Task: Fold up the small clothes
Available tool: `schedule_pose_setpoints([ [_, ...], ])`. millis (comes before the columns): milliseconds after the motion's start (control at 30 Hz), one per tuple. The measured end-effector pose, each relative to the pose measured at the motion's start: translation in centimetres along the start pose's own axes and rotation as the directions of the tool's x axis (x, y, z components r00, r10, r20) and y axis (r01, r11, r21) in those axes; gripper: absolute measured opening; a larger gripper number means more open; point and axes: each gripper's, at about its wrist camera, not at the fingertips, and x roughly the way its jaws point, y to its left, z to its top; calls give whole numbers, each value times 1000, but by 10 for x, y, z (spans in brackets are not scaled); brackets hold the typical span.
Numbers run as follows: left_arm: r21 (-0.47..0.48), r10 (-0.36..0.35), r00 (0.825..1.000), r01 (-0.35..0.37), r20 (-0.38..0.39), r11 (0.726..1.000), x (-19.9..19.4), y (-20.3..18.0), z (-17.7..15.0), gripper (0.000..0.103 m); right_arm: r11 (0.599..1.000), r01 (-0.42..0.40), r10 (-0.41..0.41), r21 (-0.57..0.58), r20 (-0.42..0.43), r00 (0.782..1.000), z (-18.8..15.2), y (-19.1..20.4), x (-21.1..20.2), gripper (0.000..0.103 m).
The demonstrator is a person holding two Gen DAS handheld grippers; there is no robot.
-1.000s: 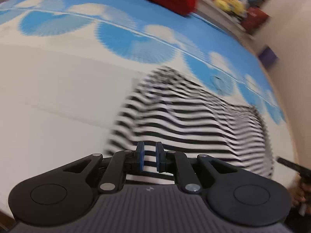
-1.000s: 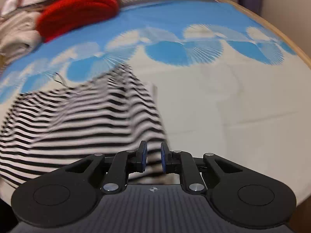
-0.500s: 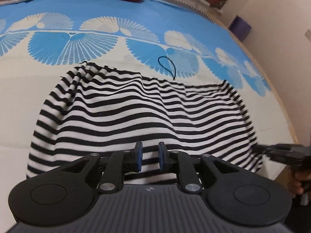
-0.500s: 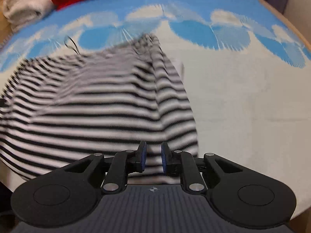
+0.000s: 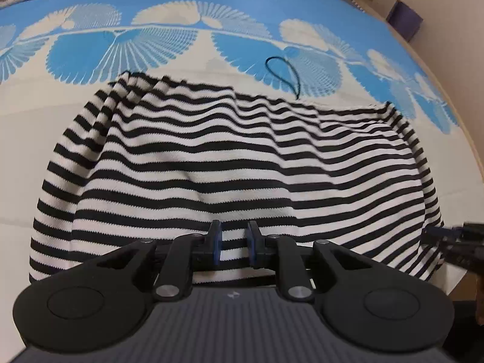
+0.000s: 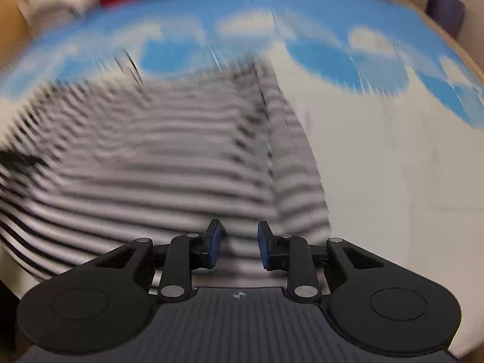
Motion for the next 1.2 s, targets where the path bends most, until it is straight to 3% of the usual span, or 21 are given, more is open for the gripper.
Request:
schedule_pose_setpoints([
  [200,1,11,1000,-11,8,1000,-8,5,-5,22,998,-37,33,55,69,997,4,-11,-13,28],
  [400,-29,18,998,-16,53,999,-33,16,-18,26,997,0,-13,74,175,985,-2,-19,-35,29],
  [500,-38,31,996,-27,88,999,-53,22,-29,32,994,24,-54,104,294,954,-4,-27,-60,28],
  [667,-51,46,990,-39,132,998,-83,37,-48,32,987,45,-111,152,462,880,-12,-45,-105,28],
  [833,-68,70,987,-60,145,996,-98,48,-65,32,958,-52,-124,280,574,810,-37,-71,-150,34],
  [1000,-113,62,988,-46,142,993,-103,51,-77,32,922,-97,-157,375,592,791,-57,-82,-166,35],
  [1200,-142,53,989,-34,138,989,-106,46,-85,32,921,-93,-175,379,615,769,-68,-82,-187,35],
])
